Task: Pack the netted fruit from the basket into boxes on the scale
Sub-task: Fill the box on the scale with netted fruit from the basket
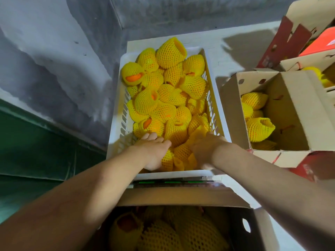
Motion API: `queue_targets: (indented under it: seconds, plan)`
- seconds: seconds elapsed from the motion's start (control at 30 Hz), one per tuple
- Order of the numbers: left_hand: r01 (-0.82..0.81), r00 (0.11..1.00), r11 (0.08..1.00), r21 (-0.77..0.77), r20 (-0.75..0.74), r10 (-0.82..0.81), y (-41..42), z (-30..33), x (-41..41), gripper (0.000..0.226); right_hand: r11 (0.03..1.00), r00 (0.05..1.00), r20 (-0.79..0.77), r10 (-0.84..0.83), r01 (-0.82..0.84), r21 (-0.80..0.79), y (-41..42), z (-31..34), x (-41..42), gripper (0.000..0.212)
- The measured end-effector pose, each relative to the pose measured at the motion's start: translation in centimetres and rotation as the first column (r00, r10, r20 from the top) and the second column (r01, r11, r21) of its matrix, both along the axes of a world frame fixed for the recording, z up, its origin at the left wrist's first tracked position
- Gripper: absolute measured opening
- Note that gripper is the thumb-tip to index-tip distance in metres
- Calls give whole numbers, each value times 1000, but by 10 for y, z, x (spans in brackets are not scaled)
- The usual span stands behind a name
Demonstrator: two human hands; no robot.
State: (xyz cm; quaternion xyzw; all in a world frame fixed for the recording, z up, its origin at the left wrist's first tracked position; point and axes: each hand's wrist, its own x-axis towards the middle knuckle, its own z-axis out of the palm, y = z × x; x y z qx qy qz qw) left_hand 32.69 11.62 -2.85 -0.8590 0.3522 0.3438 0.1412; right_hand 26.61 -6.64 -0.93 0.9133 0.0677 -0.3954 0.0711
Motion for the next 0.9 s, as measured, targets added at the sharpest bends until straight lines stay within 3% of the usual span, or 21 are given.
queue_targets:
  seconds: [0.13,0.27,0.4,0.5,0.6,0.67,0.73,0.77,0.83,0.9]
  plan:
    - [13,1000,998,57,6,-14,-1,7,0,53,998,997,-41,-60,60,0,4,7,0,91]
    - [-116,991,993,36,-69,119,7,10,3,55,985,996,41,-75,68,159,0,8,-5,87]
    - [-164,981,984,-63,-118,156,13,16,3,55,918,965,130,-229,170,358,-5,13,-11,78]
    - [-189,980,973,-133,-87,178,15,25,2,64,779,898,148,-415,267,567,-13,26,-11,64]
    - [-372,927,907,-198,-139,349,27,42,10,87,469,741,65,-668,352,810,-22,43,-17,38]
    - [-554,830,792,-258,-250,499,37,57,16,93,165,595,-100,-798,375,912,-24,57,-25,28]
    - [-757,651,563,-333,-464,601,49,70,18,81,-112,511,-330,-794,411,905,-19,73,-36,32]
    - [-841,540,424,-337,-583,607,54,75,16,73,-196,489,-415,-767,437,878,-13,77,-44,31]
    - [-935,356,205,-291,-748,560,59,84,9,66,-262,472,-494,-730,475,840,-2,89,-61,24]
    - [-954,282,63,-292,-811,513,64,94,-5,52,-324,444,-535,-719,468,822,13,102,-71,19]
